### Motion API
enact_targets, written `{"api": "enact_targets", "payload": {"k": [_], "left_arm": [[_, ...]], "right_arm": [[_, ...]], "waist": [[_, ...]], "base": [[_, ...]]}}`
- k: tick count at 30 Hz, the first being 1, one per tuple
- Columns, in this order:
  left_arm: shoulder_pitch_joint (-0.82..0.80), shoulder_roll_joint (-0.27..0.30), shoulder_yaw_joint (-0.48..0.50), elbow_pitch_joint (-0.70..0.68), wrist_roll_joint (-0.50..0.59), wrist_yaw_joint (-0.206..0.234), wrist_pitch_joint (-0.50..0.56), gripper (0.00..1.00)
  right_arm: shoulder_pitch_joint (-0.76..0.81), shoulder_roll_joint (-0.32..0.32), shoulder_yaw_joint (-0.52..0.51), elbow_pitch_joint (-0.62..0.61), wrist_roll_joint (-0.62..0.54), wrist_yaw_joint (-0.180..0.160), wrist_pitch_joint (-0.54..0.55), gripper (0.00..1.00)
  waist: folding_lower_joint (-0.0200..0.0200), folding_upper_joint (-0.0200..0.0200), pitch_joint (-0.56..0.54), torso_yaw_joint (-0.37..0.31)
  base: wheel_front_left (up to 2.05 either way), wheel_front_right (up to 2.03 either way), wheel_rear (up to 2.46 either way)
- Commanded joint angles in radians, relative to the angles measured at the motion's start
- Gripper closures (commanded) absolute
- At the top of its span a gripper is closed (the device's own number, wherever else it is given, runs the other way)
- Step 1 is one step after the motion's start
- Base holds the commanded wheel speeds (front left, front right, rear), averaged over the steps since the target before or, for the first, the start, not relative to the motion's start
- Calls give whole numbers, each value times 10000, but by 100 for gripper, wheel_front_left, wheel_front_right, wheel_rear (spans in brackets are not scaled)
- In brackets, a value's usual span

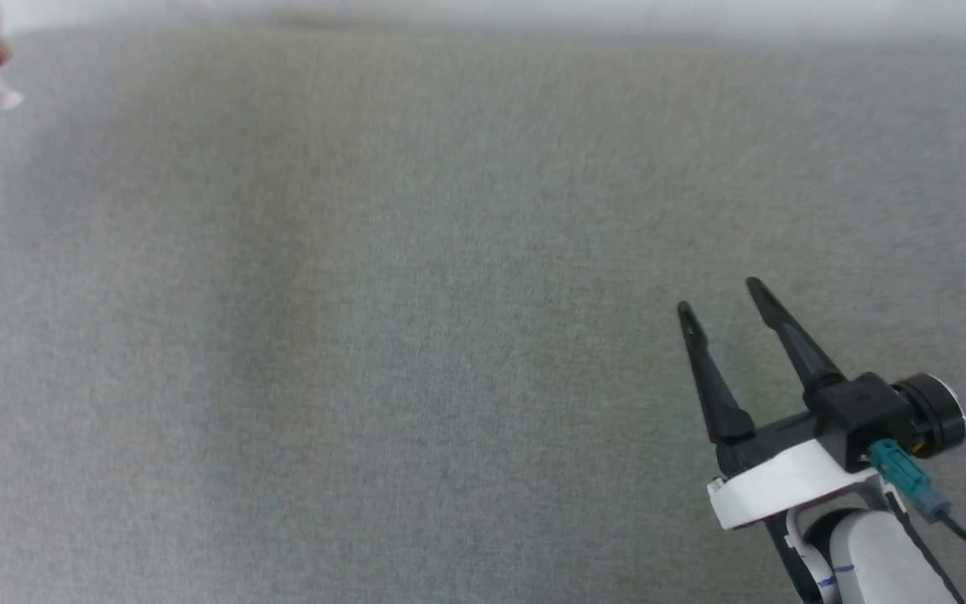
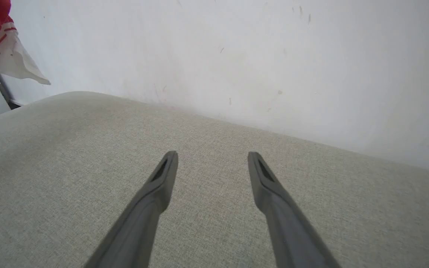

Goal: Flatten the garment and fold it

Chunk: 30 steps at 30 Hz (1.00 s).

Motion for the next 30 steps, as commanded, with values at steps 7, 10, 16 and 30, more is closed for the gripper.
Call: {"api": "enact_targets", "payload": {"k": [7, 10, 16, 30], "left_arm": [[-845, -1569, -1881, -1880, 282, -466, 1028, 100], [-812, -2355, -2440, -2262, -39, -621, 1518, 100], [62, -3573, -3791, -2556, -941, -1152, 3402, 100], [4002, -4296, -6361, -951, -1971, -1404, 6850, 100]], "right_arm": [[360, 37, -338, 23, 608, -21, -221, 0], [436, 38, -381, 48, 721, -21, -258, 0], [526, 38, -330, 73, 863, -21, -297, 0], [499, 39, -252, 231, 1033, -21, -391, 0]], "waist": [[3, -1, -2083, -1307], [3, -1, -2201, -1639], [3, -1, -2131, -2279], [3, -1, -2010, -3236]], "base": [[0, 0, 0], [0, 0, 0], [0, 0, 0], [0, 0, 0]]}}
